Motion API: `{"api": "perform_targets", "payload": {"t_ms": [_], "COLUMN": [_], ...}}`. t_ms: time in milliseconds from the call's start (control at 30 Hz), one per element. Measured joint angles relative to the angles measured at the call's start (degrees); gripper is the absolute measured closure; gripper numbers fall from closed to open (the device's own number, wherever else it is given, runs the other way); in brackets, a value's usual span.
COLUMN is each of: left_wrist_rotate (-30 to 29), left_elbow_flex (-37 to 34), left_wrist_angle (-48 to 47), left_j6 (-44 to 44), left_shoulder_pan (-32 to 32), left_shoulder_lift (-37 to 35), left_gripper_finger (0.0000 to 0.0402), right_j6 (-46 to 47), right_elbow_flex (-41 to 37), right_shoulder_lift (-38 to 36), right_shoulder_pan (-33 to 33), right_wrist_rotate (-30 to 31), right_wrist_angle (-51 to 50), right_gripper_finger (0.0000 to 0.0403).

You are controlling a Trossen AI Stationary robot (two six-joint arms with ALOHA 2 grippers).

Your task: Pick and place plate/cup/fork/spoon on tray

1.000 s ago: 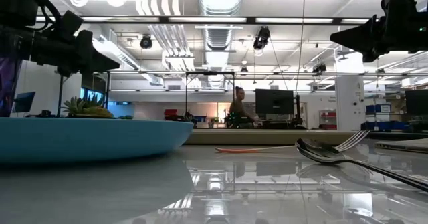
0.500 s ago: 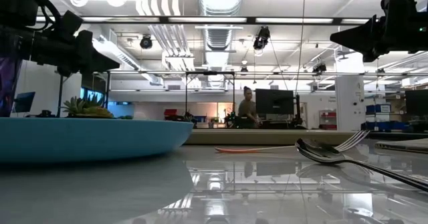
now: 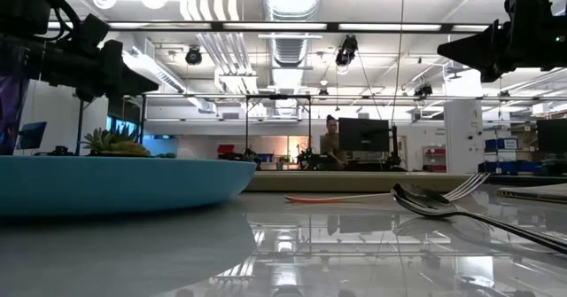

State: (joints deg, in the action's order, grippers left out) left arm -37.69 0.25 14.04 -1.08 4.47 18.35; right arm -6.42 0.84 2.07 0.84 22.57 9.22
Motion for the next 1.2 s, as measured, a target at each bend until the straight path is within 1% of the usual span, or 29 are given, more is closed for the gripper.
{"api": "perform_targets", "payload": {"t_ms": [267, 333, 433, 500, 567, 633, 700, 833, 900, 1000, 1033, 1100, 1167, 1200], "left_wrist_rotate": [0.0, 0.3, 2.8, 3.1, 3.2, 3.3, 3.4, 5.1, 5.2, 5.1, 4.7, 5.1, 7.9, 10.4], "left_elbow_flex": [0.0, 0.0, 0.0, 0.0, 0.0, 0.0, 0.2, 1.4, 2.1, 2.2, 2.2, 2.2, 2.4, 2.8], "left_wrist_angle": [0.1, 1.1, 4.8, 9.0, 11.8, 14.4, 17.7, 18.4, 18.9, 18.5, 18.5, 18.6, 18.6, 18.6], "left_j6": [-0.1, -1.4, -10.5, -16.2, -21.6, -26.4, -28.5, -28.5, -28.5, -29.1, -31.2, -39.2, -44.3, -44.0], "left_shoulder_pan": [0.0, 0.0, 0.0, 0.0, 0.0, 0.0, 0.0, -0.1, 0.0, 0.0, -0.1, 0.0, 0.0, 0.0], "left_shoulder_lift": [0.0, 0.0, 0.0, 0.0, -0.1, -0.1, -0.1, -0.1, -0.1, -0.1, -0.1, -0.1, 0.1, 0.2], "left_gripper_finger": [0.0402, 0.0402, 0.0402, 0.0402, 0.0402, 0.0402, 0.0402, 0.0402, 0.0402, 0.0402, 0.0402, 0.0402, 0.0402, 0.0402], "right_j6": [0.1, 1.7, 8.6, 12.7, 14.4, 14.0, 12.1, 8.3, 7.9, 7.9, 7.8, 7.8, 5.6, 4.2], "right_elbow_flex": [0.0, 0.0, 0.0, 0.0, 0.0, 0.0, 0.0, 0.0, 0.0, 0.0, 0.0, 0.0, 0.0, 0.0], "right_shoulder_lift": [0.0, 0.0, 0.0, 0.0, 0.0, 0.0, 0.0, 0.0, 0.0, 0.0, 0.0, 0.0, 0.0, 0.0], "right_shoulder_pan": [0.0, 0.0, 0.0, 0.0, 0.0, 0.0, 0.0, 0.0, 0.0, 0.0, 0.0, 0.0, 0.0, 0.0], "right_wrist_rotate": [0.0, 0.0, 0.0, 0.0, 0.0, 0.0, 0.0, 0.0, 0.0, 0.0, 0.0, 0.0, 0.0, 0.0], "right_wrist_angle": [0.0, 0.0, 0.0, 0.1, 0.4, 1.3, 3.3, 5.7, 6.0, 9.7, 11.0, 13.2, 14.8, 15.4], "right_gripper_finger": [0.0394, 0.0394, 0.0394, 0.0394, 0.0394, 0.0394, 0.0394, 0.0394, 0.0394, 0.0394, 0.0394, 0.0394, 0.0394, 0.0394]}}
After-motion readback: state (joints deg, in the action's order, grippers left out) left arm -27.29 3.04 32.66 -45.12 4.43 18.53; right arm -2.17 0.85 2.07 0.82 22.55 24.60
